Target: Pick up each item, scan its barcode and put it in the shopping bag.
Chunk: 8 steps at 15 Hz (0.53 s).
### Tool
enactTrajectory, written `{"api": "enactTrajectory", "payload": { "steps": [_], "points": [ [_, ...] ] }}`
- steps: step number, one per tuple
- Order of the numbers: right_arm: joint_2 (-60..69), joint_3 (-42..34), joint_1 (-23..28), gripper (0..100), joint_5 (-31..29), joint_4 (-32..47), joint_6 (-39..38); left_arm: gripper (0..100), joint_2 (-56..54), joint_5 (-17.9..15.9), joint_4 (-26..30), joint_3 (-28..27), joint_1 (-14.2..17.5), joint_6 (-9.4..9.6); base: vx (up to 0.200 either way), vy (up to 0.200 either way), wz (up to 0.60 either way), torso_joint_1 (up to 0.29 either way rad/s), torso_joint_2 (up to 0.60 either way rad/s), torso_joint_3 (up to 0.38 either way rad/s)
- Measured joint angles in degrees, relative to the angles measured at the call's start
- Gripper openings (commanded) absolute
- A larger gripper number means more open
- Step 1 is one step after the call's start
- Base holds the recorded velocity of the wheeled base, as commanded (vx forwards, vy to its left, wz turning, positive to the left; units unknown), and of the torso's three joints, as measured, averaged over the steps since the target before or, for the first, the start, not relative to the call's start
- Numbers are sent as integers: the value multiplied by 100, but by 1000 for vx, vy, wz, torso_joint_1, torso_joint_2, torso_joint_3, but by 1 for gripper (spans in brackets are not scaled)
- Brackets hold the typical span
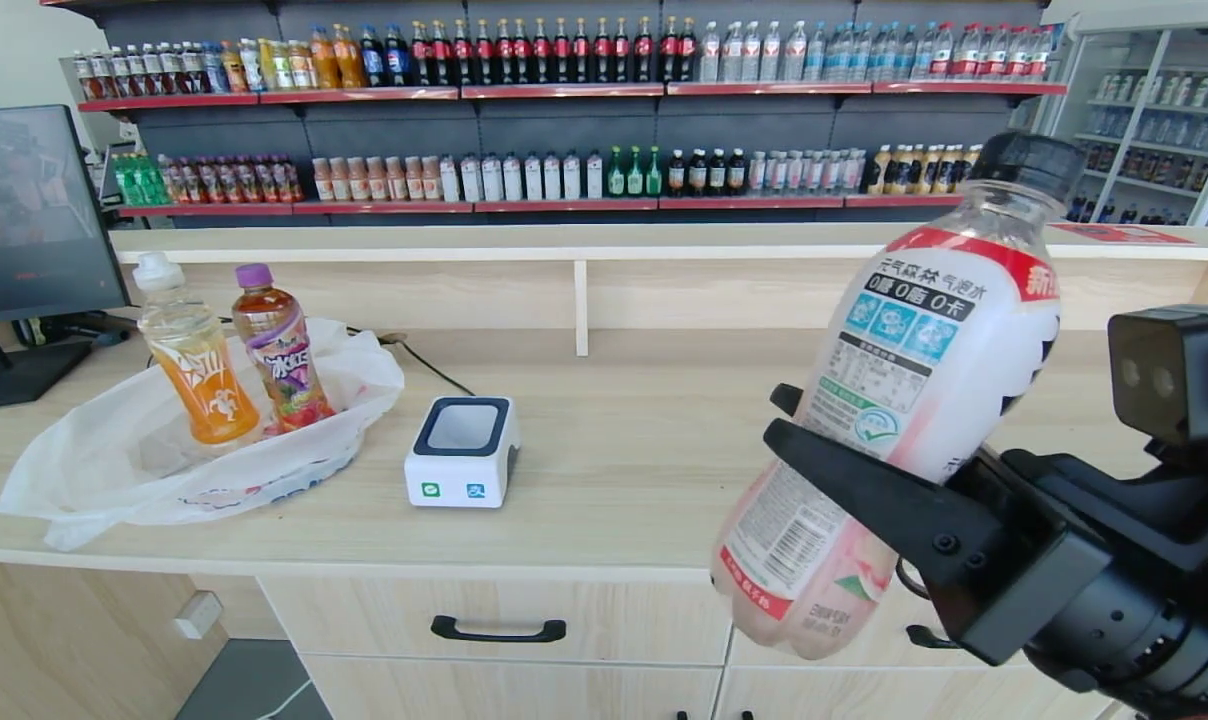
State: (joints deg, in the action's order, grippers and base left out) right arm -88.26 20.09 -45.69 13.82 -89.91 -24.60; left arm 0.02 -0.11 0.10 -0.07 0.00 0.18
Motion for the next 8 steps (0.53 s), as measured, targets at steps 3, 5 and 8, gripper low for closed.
{"api": "enactTrajectory", "payload": {
  "steps": [3, 5, 8],
  "points": [
    [-243, 535, -218, 0, 76, -6, -641, 100, 0, 0, 0, 0, 0, 0, 0, 0, 0, 0, 0, 0],
    [-328, 669, -397, 0, 133, -9, -892, 100, 0, 1, 0, 0, 0, 0, 0, 0, 0, 0, 0, 0],
    [-383, 713, -645, 0, 144, -6, -1172, 100, 0, 1, 0, 0, 0, 0, 0, 0, 0, 0, 0, 0]
  ]
}}
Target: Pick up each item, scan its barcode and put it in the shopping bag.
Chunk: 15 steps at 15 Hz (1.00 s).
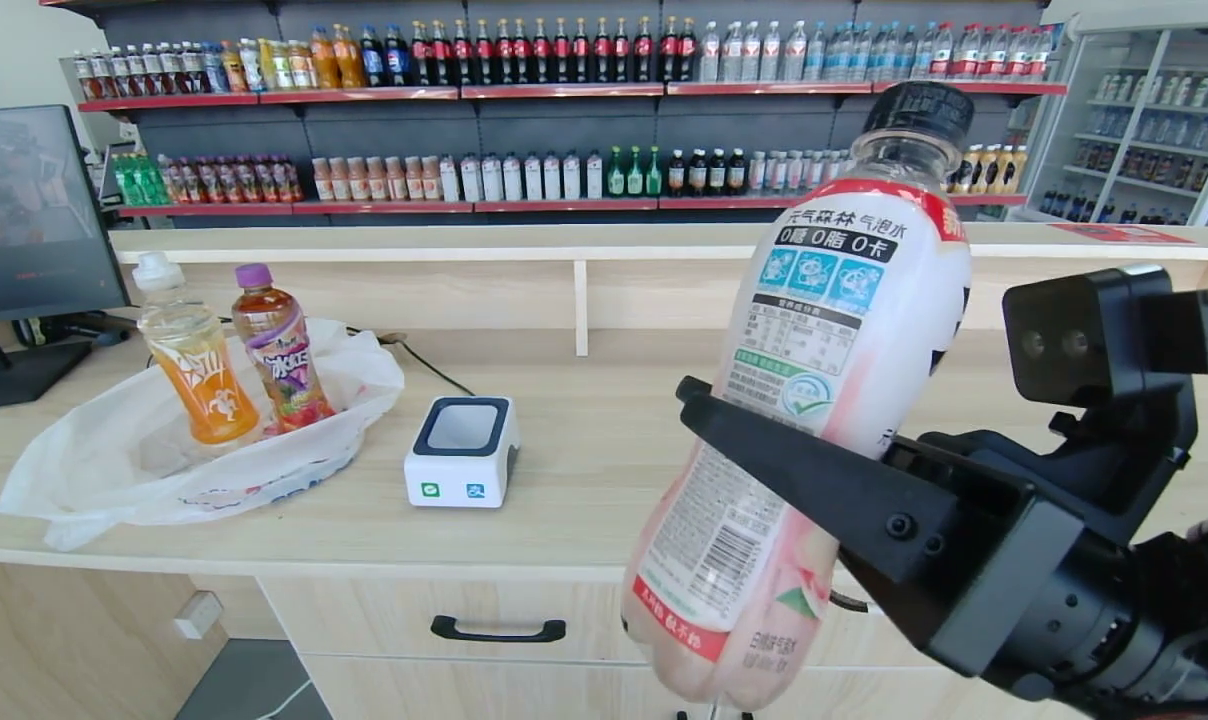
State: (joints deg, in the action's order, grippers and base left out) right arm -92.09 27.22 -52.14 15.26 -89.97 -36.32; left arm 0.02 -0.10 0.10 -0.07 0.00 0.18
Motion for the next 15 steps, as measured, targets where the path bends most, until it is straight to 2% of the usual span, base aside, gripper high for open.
{"api": "enactTrajectory", "payload": {
  "steps": [4, 10, 15],
  "points": [
    [-50, 48, -174, 0, 15, 2, -158, 100, 0, 0, 0, 0, 0, 0, 0, 0, 0, 0, 0, 0],
    [-251, 725, -196, 0, 200, 2, -233, 100, 0, -1, 0, 0, 0, 0, 0, 0, 0, 0, 0, 0],
    [-196, 590, -52, 0, 268, 5, -266, 100, 0, 0, 0, 0, 0, 0, 0, 0, 0, 0, 0, 0]
  ]
}}
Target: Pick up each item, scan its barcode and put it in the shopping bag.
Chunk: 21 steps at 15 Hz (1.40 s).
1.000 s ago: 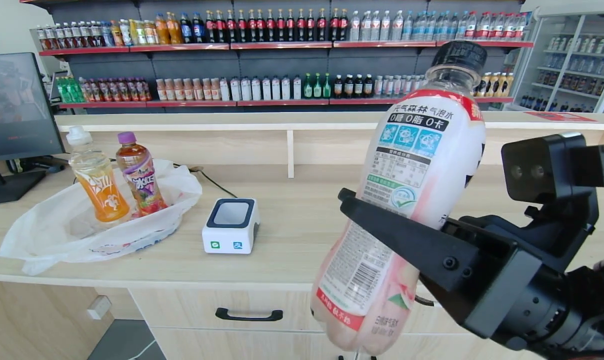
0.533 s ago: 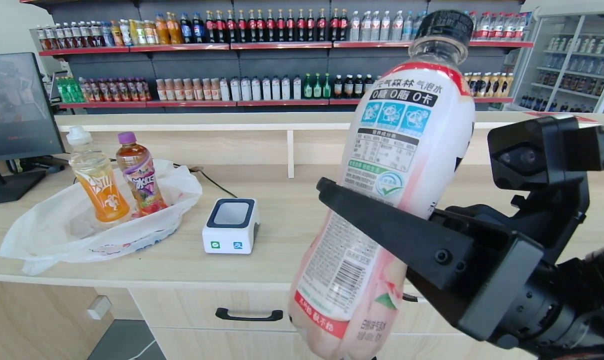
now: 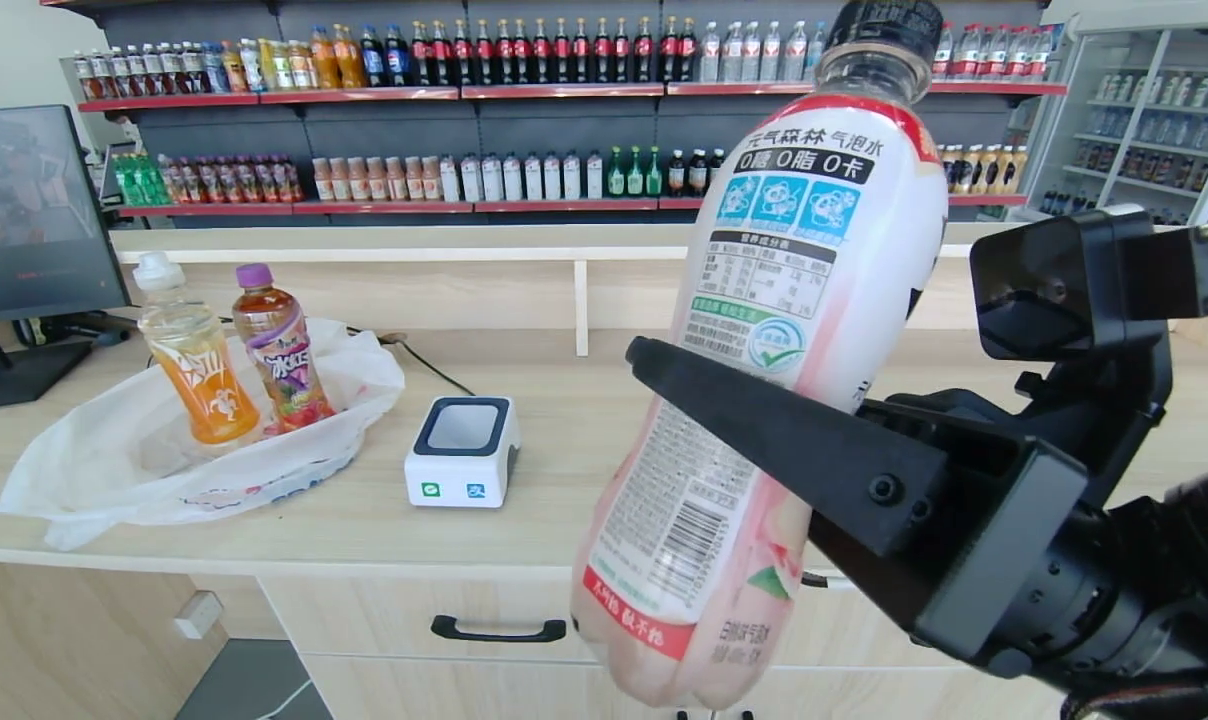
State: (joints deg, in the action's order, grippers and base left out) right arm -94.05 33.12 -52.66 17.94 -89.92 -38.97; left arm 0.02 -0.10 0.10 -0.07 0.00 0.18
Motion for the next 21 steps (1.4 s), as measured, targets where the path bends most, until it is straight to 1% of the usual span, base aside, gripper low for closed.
{"api": "enactTrajectory", "payload": {
  "steps": [2, 7, 9, 11, 13, 14, 18, 20, 21],
  "points": [
    [43, -110, 208, 0, 15, 6, -110, 100, 0, -1, 0, 0, 0, -2, 0, 0, 0, 0, 0, 0],
    [224, -262, 254, 0, 33, -5, -154, 100, 0, 0, 0, 0, 0, -2, 0, 0, 0, 0, 0, 0],
    [284, -363, 291, 0, 236, 4, -40, 100, 0, 0, 0, 0, 0, -2, 0, 0, 0, 0, 0, 0],
    [351, -427, 492, 0, 384, -7, 183, 100, 0, -1, -2, 0, 0, 0, 0, 0, 0, 0, 0, 0],
    [436, -549, 606, 0, 690, 4, 224, 100, 0, -1, 0, 0, 0, 0, 0, 0, 0, 0, 0, 0],
    [463, -542, 675, 0, 738, 0, 233, 100, 0, -1, -2, 0, 0, -2, 0, 0, 0, 0, 0, 0],
    [456, -636, 823, 0, 890, -7, 881, 100, 0, 0, 0, 0, 0, 0, 0, 0, 0, 0, 0, 0],
    [288, -763, 1076, 0, 859, 0, 1684, 100, 0, -1, -2, 0, 0, 0, 0, 0, 0, 0, 0, 0],
    [191, -807, 1253, 0, 844, 4, 1949, 100, 0, -1, 0, 0, 0, 0, 0, 0, 0, 0, 0, 0]
  ]
}}
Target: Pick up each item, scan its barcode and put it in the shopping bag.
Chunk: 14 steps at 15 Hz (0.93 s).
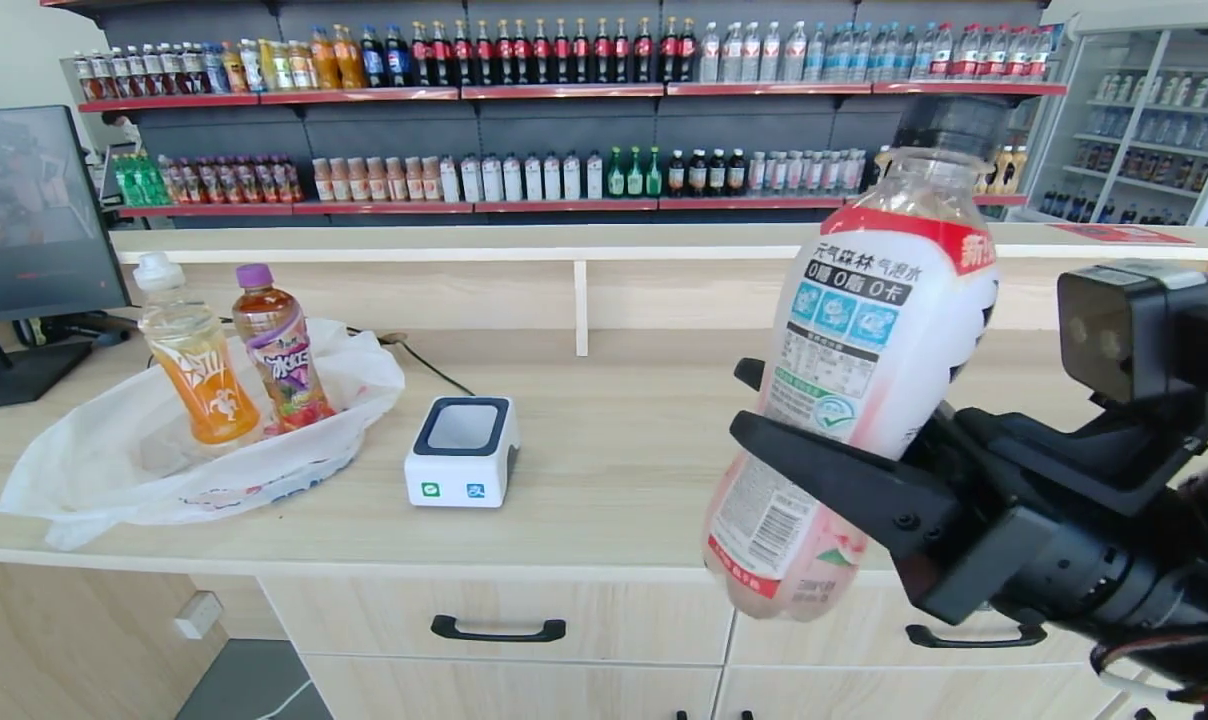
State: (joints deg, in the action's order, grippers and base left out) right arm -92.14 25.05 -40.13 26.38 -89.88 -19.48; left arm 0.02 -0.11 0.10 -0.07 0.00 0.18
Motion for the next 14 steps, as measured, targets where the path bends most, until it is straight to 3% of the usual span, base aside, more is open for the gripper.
{"api": "enactTrajectory", "payload": {
  "steps": [3, 7, 11, 14],
  "points": [
    [-328, -59, 717, 0, -238, 2, 610, 100, 0, 1, 0, 0, 0, 0, 0, 0, 0, 0, 0, 0],
    [-596, -102, 1122, 0, -501, -4, 1064, 100, 0, 1, 0, 0, 0, 0, 0, 0, 0, 0, 0, 0],
    [-863, -216, 1495, 0, -591, 2, 2380, 100, 0, 1, -2, 0, 0, 0, 0, 0, 0, 0, 0, 0],
    [-824, -286, 1818, 0, -1343, -2, 2758, 100, 0, 0, 0, 0, 0, 2, 0, 0, 0, 0, 0, 0]
  ]
}}
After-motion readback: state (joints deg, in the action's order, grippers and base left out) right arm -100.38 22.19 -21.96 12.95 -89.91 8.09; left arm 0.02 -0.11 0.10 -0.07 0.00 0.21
